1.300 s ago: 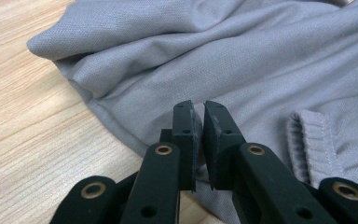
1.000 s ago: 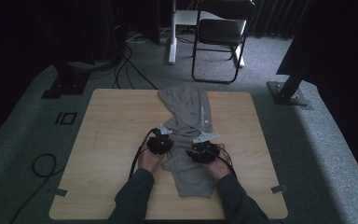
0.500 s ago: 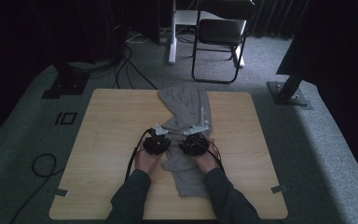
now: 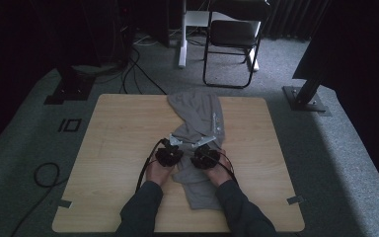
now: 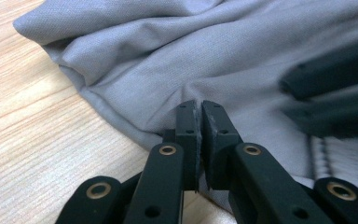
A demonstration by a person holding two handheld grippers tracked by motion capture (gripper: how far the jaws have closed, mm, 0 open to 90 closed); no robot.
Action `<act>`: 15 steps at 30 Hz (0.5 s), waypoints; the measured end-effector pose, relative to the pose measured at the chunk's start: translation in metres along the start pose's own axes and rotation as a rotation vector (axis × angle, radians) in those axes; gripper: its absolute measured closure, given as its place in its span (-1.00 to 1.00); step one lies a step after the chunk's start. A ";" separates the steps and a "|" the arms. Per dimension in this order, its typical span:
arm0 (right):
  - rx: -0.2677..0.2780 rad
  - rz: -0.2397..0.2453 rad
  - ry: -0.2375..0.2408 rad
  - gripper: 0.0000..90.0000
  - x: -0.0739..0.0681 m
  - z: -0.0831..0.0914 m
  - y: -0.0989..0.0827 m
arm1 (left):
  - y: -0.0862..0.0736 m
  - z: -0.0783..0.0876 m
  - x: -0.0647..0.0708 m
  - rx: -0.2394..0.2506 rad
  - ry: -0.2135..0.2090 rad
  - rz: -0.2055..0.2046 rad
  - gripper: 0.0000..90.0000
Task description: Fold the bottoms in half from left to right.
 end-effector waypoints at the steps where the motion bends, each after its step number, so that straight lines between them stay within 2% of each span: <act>1: -0.002 0.003 0.005 0.64 -0.001 0.002 -0.003 | 0.000 0.000 0.000 0.001 0.000 0.005 0.92; 5: -0.009 0.014 0.014 0.64 0.001 0.009 -0.018 | 0.000 -0.001 -0.001 0.003 0.001 0.011 0.92; 8: -0.006 0.015 0.015 0.62 0.003 0.017 -0.027 | 0.003 0.001 0.002 -0.023 0.018 0.009 0.92; 9: -0.003 0.013 0.014 0.62 0.004 0.019 -0.030 | 0.005 0.003 0.004 -0.017 0.021 0.006 0.91; 11: 0.007 0.005 0.012 0.60 0.007 0.023 -0.034 | 0.010 0.009 0.012 0.030 0.002 -0.004 0.88; 13: 0.016 -0.003 0.016 0.59 0.009 0.027 -0.038 | 0.015 0.014 0.024 0.060 -0.033 -0.038 0.87; 15: 0.025 -0.002 0.008 0.57 0.012 0.028 -0.041 | 0.017 0.014 0.039 0.070 -0.083 -0.100 0.85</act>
Point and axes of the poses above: each handheld gripper's, and its own axes: z roughly backward along the jaws, y roughly out of its top, x roughly to its right, the point moved 4 cm from there along -z, roughly forward along the jaws, and after that the axes turned 15 degrees about -z, right-handed, at the moved point
